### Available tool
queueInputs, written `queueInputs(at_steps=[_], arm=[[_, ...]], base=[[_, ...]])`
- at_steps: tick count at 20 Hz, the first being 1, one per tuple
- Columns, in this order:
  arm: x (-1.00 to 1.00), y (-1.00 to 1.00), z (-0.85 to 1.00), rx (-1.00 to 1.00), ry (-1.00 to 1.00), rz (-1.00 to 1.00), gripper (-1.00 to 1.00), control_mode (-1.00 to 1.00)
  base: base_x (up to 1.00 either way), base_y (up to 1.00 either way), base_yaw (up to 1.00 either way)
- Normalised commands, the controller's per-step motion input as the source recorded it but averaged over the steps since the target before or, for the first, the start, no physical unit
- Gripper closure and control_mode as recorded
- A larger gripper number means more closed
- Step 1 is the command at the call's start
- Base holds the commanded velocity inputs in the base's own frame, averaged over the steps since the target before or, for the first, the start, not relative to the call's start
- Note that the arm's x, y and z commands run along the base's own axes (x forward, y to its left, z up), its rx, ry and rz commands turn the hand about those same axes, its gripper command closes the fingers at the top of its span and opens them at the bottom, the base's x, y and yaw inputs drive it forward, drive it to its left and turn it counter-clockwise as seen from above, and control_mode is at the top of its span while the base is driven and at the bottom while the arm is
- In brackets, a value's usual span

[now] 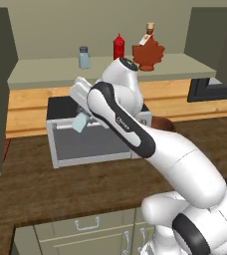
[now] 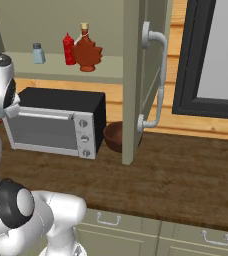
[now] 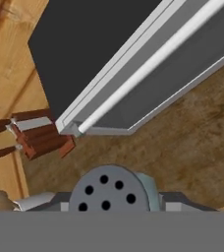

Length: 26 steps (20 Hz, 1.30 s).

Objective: Put the shaker and condiment bottle from the counter next to their counterparts in the cabinet.

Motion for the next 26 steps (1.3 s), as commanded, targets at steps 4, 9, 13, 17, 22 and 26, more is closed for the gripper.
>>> queueInputs(at_steps=[4, 9, 13, 17, 22, 26], arm=[[0.0, 0.01, 0.72, 0.0, -0.07, -0.02, 1.0, -1.0], [0.0, 0.0, 0.8, 0.0, -0.1, -0.03, 1.0, -1.0], [0.0, 0.0, 0.76, 0.0, -0.08, -0.03, 1.0, -1.0], [0.0, 0.11, 0.58, 0.0, -0.1, -0.04, 1.0, -1.0], [-0.08, 0.21, 0.0, 0.0, -0.1, 0.0, 1.0, -1.0], [0.23, 0.06, 0.16, -0.02, -0.09, -0.06, 1.0, -1.0]], base=[[0.0, 0.0, 0.0], [0.0, 0.0, 0.0], [0.0, 0.0, 0.0], [0.0, 0.0, 0.0], [0.0, 0.0, 0.0], [0.0, 0.0, 0.0]])
